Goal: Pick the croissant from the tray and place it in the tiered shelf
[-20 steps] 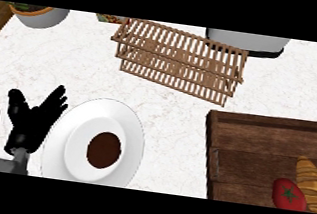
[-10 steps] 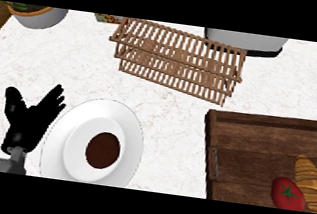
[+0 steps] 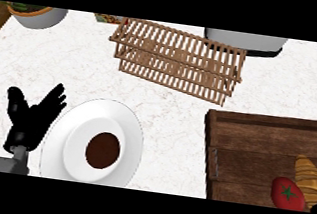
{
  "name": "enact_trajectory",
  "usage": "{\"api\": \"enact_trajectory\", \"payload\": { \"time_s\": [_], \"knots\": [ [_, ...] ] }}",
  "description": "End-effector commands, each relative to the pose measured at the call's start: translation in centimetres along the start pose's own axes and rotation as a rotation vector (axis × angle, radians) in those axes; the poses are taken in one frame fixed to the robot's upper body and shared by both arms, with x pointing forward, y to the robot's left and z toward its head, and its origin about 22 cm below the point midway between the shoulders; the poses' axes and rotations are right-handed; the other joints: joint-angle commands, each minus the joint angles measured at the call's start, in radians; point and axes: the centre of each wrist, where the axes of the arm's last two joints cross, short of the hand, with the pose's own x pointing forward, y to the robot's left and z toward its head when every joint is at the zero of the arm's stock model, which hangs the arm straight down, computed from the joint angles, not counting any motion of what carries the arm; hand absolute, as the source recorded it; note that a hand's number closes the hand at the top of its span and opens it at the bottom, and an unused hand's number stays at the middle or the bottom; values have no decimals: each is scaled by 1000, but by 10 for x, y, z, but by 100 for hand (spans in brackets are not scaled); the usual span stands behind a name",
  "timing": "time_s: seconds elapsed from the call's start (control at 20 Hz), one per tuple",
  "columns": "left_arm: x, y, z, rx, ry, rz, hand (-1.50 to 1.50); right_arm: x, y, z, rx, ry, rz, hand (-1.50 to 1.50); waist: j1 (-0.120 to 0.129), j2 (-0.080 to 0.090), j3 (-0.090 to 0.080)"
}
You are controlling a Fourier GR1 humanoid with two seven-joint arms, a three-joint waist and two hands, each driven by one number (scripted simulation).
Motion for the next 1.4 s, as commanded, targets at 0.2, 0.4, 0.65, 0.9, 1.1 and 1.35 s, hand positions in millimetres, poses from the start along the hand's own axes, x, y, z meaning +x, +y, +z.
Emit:
{"api": "enact_trajectory", "payload": {
  "time_s": [0.2, 0.4, 0.65, 0.9, 1.1, 1.35],
  "knots": [
    [6, -6, -8, -15, 34, -8, 0, -10, 17, -17, -22, 64, 54, -150, -2, 3, -2],
    [3, 7, 13, -1, 38, 4, 0, -16, 14, -24, -54, 87, 74, -150, 2, 2, -2],
    [-10, 9, 3, -7, 24, 4, 0, -24, 43, -31, -82, 46, 52, -150, -2, 3, -3],
    [0, 14, -2, -12, 31, 9, 0, -6, 56, -46, -82, 8, 26, -150, 0, 3, -3],
    [7, -10, 7, -8, 37, 6, 0, -14, 61, -58, -56, -3, 44, -150, 2, 3, -2],
    [9, 3, -2, -14, 46, 9, 0, -17, 56, -57, 141, -122, 271, 150, 2, 5, -2]
  ]
}}
